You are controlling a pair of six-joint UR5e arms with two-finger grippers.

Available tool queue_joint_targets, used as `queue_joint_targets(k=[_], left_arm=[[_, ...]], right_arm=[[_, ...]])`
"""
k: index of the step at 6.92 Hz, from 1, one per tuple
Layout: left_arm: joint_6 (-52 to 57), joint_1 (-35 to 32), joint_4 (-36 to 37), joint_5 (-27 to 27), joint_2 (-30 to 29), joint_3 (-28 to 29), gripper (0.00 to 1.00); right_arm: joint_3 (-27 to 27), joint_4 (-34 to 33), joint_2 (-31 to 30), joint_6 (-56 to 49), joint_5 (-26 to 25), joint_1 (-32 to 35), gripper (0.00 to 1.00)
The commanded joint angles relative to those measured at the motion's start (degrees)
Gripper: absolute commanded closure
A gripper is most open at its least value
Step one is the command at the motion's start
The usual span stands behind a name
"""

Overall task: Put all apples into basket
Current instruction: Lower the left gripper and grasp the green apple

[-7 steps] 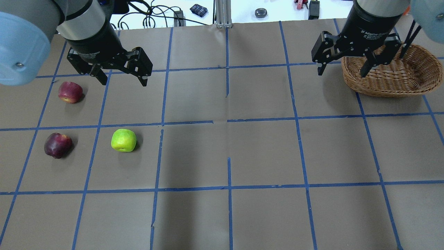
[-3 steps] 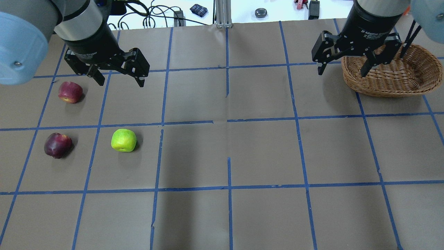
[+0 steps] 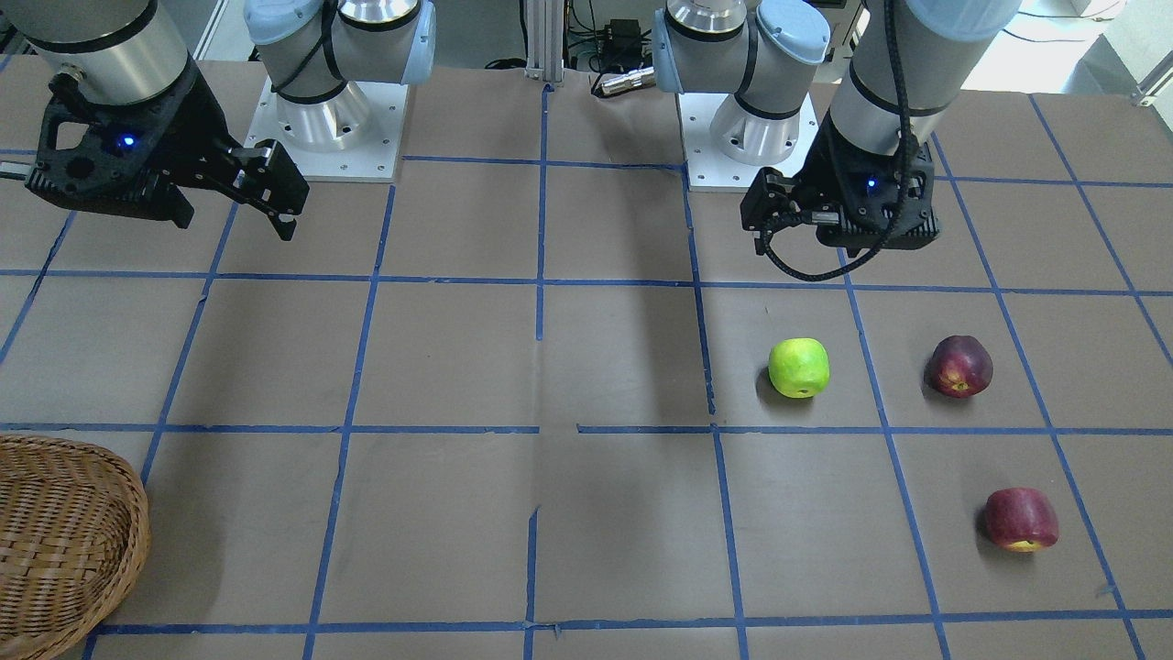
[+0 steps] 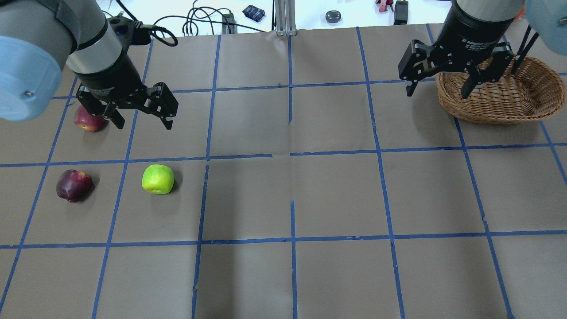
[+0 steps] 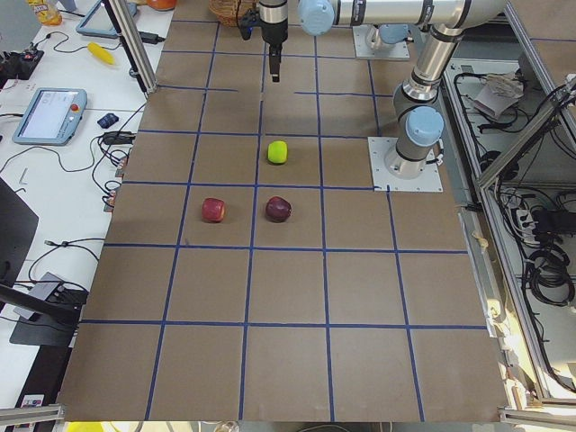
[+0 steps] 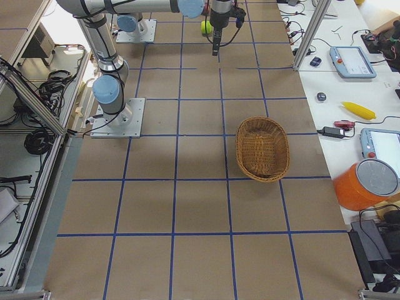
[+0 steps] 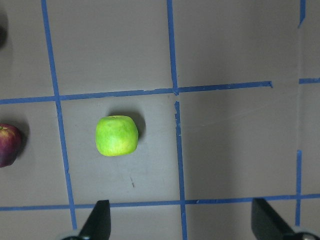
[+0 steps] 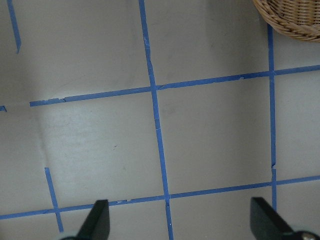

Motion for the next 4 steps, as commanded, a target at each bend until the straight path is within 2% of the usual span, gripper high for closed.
queue_joint_targets(k=[1,2,4], left_arm=[[8.50,4.94,10.54,0.22,-1.00,-12.07,0.00],[13.44,6.34,20.18,1.35,-1.88,-18.49,0.00],[14.02,7.93,35.68,1.98,-4.50,-28.27,0.00]], right_arm=[[0.00,-0.55,-0.03,-0.14,0.01,-0.05,0.00],[0.00,-0.20,-0.03,0.30,0.01,-0.05,0.00],[0.00,-0.81,0.14,0.21,0.71,-0.05,0.00]])
